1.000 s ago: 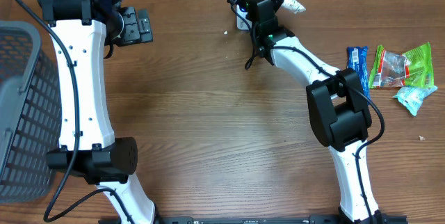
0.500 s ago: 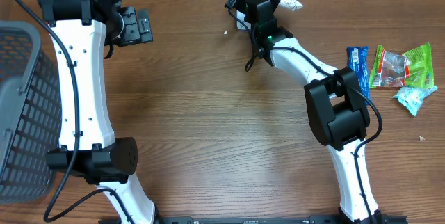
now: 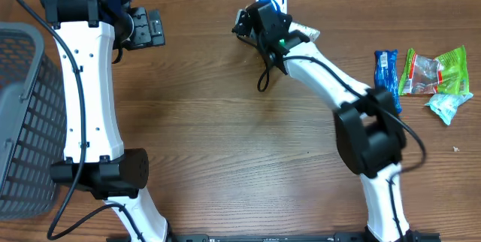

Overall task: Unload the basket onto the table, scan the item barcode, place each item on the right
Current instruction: 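Hold the white tube barcode in front of the white scanner, then carry the white tube to the right table edge and release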

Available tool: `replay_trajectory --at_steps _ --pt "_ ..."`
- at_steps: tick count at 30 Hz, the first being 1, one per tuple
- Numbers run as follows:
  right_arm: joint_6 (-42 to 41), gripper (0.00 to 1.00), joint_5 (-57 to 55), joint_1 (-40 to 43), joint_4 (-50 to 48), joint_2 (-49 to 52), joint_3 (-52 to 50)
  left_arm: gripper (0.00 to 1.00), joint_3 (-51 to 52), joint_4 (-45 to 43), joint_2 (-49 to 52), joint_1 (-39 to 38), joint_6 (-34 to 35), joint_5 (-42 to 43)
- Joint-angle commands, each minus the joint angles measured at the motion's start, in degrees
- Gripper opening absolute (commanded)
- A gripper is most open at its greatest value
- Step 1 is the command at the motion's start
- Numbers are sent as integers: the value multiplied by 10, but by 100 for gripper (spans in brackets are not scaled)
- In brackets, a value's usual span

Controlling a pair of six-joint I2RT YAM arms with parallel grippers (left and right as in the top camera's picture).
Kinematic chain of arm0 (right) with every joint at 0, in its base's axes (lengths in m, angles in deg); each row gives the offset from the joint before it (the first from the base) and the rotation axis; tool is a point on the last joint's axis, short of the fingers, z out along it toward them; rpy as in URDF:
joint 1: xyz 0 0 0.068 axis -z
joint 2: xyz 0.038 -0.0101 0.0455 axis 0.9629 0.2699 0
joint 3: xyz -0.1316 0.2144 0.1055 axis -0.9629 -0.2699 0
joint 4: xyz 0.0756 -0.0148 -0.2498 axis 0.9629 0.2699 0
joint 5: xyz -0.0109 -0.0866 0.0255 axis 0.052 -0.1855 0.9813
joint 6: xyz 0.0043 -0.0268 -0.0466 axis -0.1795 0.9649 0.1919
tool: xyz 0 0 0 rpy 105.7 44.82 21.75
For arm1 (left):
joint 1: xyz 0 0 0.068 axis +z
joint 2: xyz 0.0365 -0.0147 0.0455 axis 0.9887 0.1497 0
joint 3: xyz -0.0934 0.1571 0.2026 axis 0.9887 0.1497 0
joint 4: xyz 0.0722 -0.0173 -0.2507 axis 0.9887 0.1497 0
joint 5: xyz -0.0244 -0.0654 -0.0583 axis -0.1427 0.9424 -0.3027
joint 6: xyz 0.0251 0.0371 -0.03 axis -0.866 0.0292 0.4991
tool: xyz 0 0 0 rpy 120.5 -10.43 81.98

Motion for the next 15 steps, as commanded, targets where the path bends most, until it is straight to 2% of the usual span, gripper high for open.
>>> replay_trajectory --at_steps 1,3,4,6,9,15 --pt "-247 4 35 11 106 -153 20 100 -11 -2 -3 -2 -7 3" --pt "-388 4 36 26 188 -185 20 100 -11 -1 -3 -2 -7 3" --pt "-496 4 31 51 274 -198 20 100 -11 -2 -3 -2 -7 3" --pt "-575 4 14 87 344 -197 16 100 -11 -2 -3 -2 -7 3" --pt "-608 4 -2 155 365 -195 -26 100 -11 -1 -3 -2 -7 3" --pt "-606 4 -14 294 318 -195 -146 100 -11 -1 -3 -2 -7 3"
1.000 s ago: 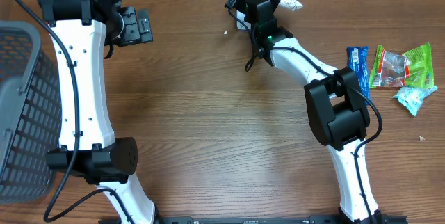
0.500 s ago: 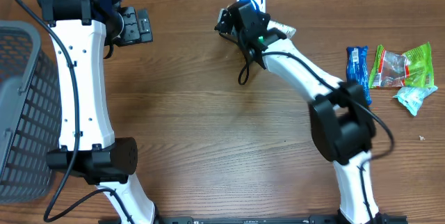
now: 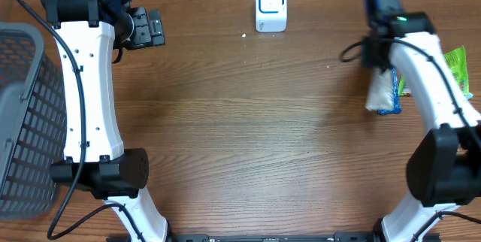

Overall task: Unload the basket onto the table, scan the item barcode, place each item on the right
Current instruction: 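Carry the white tube to the right table edge and release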

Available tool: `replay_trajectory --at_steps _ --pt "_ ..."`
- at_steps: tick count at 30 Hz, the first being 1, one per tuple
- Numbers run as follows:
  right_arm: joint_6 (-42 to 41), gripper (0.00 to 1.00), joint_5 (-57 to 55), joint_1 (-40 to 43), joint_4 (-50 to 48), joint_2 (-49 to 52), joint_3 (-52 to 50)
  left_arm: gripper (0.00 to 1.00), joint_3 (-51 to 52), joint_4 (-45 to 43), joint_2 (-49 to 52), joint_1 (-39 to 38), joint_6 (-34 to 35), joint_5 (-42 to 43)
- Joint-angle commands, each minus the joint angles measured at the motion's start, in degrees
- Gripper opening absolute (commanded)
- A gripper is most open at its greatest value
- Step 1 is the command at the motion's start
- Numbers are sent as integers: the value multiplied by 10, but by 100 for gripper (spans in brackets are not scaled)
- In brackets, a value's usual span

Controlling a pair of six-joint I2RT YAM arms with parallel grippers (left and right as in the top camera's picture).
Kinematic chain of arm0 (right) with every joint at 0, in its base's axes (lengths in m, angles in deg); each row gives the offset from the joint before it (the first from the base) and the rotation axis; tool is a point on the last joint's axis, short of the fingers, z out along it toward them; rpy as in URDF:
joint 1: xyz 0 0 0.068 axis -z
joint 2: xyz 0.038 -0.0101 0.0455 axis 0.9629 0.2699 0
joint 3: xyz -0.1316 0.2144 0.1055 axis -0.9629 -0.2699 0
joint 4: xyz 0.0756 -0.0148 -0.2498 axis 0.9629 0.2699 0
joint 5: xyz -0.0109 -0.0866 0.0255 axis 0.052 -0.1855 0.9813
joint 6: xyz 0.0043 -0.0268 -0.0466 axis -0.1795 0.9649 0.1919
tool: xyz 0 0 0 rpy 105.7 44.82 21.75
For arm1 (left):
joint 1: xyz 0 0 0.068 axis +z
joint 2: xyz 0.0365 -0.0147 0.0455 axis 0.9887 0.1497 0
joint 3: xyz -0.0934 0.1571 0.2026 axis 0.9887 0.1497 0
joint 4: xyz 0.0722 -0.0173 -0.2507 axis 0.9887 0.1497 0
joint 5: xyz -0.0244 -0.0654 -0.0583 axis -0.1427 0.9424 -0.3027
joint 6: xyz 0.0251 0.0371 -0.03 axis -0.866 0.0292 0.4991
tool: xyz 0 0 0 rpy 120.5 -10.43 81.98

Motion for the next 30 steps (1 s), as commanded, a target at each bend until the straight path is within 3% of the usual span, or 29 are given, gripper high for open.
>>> replay_trajectory --at_steps 1,7,8,9,11,12,18,25,30 --pt "-25 4 -45 66 -39 -6 -63 100 -11 -1 -3 -2 -7 3" --pt "77 4 -58 85 -103 -6 -92 100 -11 -1 -3 -2 -7 3" --pt "76 9 -76 85 -110 -6 -92 100 -11 -1 -3 -2 -7 3" --pt "76 25 -89 85 -114 -6 -92 100 -11 -1 -3 -2 -7 3" --pt "76 70 -116 85 -121 -6 -92 100 -11 -1 -3 -2 -7 3" --pt "76 100 -120 85 -124 -6 -91 100 -11 -1 -3 -2 -7 3" --pt "76 100 -44 43 -85 -26 -37 100 -11 -1 -3 -2 -7 3" --pt "76 100 -7 -122 41 -138 102 100 -11 -1 -3 -2 -7 3" --pt "76 100 -5 -245 64 -230 138 100 -11 -1 -3 -2 -7 3"
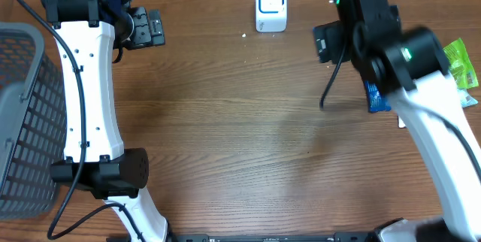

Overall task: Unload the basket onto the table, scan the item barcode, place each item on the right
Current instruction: 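Carry the white tube to the right table edge and release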

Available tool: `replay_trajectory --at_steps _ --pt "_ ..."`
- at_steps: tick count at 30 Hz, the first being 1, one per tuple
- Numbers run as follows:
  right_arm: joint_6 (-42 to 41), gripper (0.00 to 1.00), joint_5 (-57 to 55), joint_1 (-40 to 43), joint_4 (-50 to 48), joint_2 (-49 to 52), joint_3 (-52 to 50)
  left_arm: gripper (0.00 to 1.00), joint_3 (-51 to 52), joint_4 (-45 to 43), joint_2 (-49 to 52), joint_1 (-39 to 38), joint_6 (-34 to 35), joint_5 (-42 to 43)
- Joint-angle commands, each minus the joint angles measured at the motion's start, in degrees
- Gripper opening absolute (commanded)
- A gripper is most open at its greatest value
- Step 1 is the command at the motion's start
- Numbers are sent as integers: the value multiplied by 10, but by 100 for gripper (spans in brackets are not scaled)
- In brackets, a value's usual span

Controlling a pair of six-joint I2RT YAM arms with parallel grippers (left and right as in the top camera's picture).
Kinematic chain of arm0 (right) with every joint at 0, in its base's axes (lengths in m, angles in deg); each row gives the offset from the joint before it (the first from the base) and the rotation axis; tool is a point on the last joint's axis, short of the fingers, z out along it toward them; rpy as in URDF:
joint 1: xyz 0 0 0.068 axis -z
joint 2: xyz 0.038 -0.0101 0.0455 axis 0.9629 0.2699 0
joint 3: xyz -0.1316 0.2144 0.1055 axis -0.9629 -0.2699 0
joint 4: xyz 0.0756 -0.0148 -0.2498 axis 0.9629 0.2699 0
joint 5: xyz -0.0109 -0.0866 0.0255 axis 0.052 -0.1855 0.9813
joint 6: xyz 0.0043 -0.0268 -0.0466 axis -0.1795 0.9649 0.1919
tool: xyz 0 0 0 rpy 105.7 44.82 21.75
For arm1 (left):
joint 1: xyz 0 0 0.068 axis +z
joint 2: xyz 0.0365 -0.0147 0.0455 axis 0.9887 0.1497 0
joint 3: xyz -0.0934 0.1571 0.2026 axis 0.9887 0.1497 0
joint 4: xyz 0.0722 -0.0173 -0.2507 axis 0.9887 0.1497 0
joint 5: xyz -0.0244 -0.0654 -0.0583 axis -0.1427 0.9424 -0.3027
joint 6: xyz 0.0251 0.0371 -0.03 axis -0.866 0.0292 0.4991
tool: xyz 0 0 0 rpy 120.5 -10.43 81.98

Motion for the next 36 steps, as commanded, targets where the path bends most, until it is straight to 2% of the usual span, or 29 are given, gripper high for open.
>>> replay_trajectory --at_steps 1,4,10,19,22,26,31,36 --pt "0 100 4 -47 11 -56 12 100 -11 -1 -3 -2 -7 3" --pt "0 100 4 -76 12 -78 12 100 -11 -1 -3 -2 -7 3" --pt "4 100 -7 -76 8 -77 11 100 -11 -1 -3 -5 -7 3" --pt "-114 100 -9 -42 -22 -90 -21 100 -11 -1 -3 -5 -7 3" --pt "-124 100 46 12 -95 -144 -97 100 -11 -1 -3 -5 -7 3" --pt "-120 100 147 121 -259 -253 -273 100 -11 -1 -3 -5 -7 3" --pt "-37 100 150 159 -519 -421 -550 100 -11 -1 -3 -5 -7 3" --pt "-36 100 152 192 -622 -554 -730 100 -11 -1 -3 -5 -7 3"
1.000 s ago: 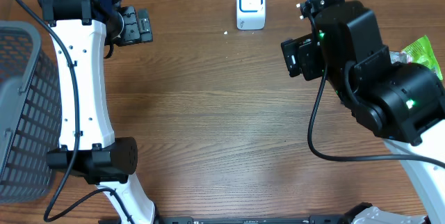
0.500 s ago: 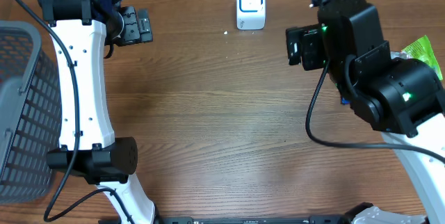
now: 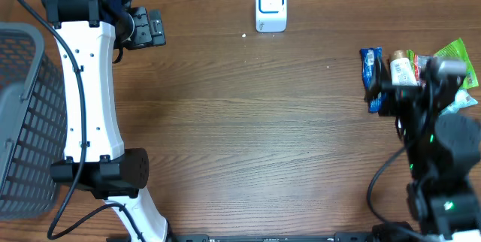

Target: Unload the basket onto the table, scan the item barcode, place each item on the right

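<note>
The white barcode scanner [image 3: 270,5] stands at the table's far edge, in the middle. The items lie in a cluster at the right: a blue snack bar [image 3: 367,74], a small whitish tube-like item [image 3: 400,69] and green packets [image 3: 454,60]. My right gripper [image 3: 394,101] hangs just in front of this cluster, at the near end of the blue bar. Its fingers are dark and foreshortened, and I see nothing held in them. Far from every item, my left gripper [image 3: 149,28] sits at the back left with its fingers together and empty.
A grey mesh basket [image 3: 19,122] fills the left edge of the table. The left arm [image 3: 86,99] stretches from the near edge to the back left. The right arm's body [image 3: 443,167] takes up the near right corner.
The right arm was raised high over the table, left of the item cluster. It now sits low at the near right, its gripper just in front of the cluster. The left arm is unchanged.
My right gripper first held a whitish item at the scanner. It then stood over the item cluster at the right with that item beneath it. Then the arm was raised without it. Now the whitish item lies among the others and the arm sits near the front.
</note>
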Available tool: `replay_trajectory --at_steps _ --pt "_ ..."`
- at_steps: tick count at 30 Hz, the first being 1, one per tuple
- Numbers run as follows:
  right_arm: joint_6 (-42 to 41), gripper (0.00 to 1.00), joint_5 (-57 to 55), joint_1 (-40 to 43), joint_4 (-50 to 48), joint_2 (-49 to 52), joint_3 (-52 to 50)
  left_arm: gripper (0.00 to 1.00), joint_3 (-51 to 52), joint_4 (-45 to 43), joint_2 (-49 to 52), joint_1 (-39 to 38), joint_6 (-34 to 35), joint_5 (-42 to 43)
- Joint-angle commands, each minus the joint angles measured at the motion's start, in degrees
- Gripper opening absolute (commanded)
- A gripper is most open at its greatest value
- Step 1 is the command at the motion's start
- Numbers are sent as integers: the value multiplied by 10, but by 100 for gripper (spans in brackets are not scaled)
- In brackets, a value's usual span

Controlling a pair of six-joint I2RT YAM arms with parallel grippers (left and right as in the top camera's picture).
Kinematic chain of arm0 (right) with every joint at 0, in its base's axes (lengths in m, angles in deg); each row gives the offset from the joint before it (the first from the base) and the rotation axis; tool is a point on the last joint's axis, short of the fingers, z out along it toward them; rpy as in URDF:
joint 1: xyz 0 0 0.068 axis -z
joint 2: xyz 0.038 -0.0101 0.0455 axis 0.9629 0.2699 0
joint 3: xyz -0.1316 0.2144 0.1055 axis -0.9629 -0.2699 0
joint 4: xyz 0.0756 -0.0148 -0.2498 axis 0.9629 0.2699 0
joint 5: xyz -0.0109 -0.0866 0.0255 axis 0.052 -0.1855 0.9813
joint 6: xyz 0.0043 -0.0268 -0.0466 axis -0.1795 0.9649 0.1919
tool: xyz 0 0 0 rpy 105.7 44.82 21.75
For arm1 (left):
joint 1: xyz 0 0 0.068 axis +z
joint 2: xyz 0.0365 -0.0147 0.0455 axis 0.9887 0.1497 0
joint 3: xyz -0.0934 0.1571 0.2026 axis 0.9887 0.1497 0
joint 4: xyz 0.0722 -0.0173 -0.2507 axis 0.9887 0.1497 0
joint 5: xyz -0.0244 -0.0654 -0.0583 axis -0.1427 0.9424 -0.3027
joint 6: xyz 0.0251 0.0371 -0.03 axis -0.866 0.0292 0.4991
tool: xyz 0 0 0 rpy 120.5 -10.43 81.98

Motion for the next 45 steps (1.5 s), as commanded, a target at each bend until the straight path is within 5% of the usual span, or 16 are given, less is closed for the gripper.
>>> replay_trajectory --at_steps 1,14,45 --pt "16 100 7 24 -56 -84 -107 100 -11 -1 -3 -4 -7 3" --pt "16 100 22 45 -104 -370 -411 100 -11 -1 -2 -4 -7 3" --pt "16 100 70 45 -54 -402 -410 100 -11 -1 -27 -10 -7 3"
